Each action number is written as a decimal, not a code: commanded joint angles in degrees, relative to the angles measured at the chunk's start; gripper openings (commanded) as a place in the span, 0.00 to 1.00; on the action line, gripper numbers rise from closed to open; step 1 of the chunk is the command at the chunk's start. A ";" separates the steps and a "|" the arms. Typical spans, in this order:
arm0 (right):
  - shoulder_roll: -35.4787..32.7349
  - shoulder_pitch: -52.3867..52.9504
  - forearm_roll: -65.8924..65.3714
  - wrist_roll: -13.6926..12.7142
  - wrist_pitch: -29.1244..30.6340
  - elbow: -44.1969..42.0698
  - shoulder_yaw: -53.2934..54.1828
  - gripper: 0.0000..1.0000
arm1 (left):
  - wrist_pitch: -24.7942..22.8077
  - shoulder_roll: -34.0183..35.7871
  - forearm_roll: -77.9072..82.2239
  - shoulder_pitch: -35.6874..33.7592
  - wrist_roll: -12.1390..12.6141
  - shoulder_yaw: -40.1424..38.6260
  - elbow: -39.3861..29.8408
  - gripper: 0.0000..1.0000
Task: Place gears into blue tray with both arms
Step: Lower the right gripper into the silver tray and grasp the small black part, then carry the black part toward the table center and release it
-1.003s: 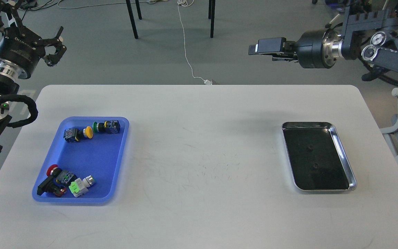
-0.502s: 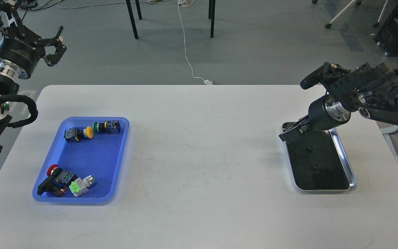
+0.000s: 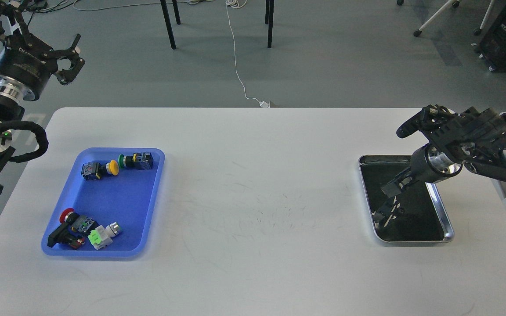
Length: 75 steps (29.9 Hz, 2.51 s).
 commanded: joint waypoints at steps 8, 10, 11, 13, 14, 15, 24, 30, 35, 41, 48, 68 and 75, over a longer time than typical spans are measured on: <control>-0.16 -4.62 0.45 0.39 -2.48 -3.62 2.11 0.57 | 0.00 0.07 0.00 0.00 0.00 0.29 0.44 0.98; -0.16 -4.62 0.45 0.39 -2.66 -3.62 2.11 0.55 | 0.00 -0.02 0.00 0.00 0.00 0.38 0.44 0.98; -0.16 -4.71 0.54 0.39 -2.74 -3.70 2.11 0.54 | 0.00 -0.02 0.00 0.00 0.00 0.38 0.44 0.98; -0.24 -5.23 0.54 0.39 -3.62 -4.05 2.46 0.51 | 0.09 -0.02 0.00 0.00 0.00 0.47 0.44 0.98; -0.16 -5.85 0.54 0.39 -4.32 -4.40 2.73 0.49 | 0.09 -0.02 0.00 0.00 0.00 0.47 0.44 0.98; -0.16 -6.46 0.54 0.39 -5.02 -4.67 2.90 0.47 | 0.09 -0.02 0.00 0.00 0.00 0.47 0.44 0.98; -0.68 -7.70 0.54 0.56 -7.49 -4.59 3.17 0.26 | 0.18 0.07 0.00 -0.08 0.09 0.56 0.44 0.98; -1.82 -7.44 0.54 0.56 -8.80 -4.15 4.31 0.09 | 0.27 0.25 0.00 -0.08 0.09 0.56 0.44 0.98; -3.32 -1.57 0.54 0.56 -9.25 0.32 4.57 0.09 | 0.27 0.33 0.00 -0.17 0.09 0.47 0.44 0.98; -1.83 7.76 6.49 -0.05 -9.51 12.71 7.47 0.09 | 0.71 0.07 -0.09 -0.35 0.18 0.47 0.35 0.98; 9.32 8.30 19.61 0.74 -12.93 15.81 7.83 0.08 | 0.71 0.42 -0.09 -0.44 0.18 0.56 0.09 0.98; 25.24 0.57 27.78 1.27 -14.08 4.38 8.09 0.08 | 0.00 2.88 0.00 0.00 0.09 0.56 0.26 0.98; 25.24 -0.58 28.31 2.06 -14.08 4.12 8.09 0.09 | -0.08 3.06 0.09 0.18 0.09 0.56 0.44 0.98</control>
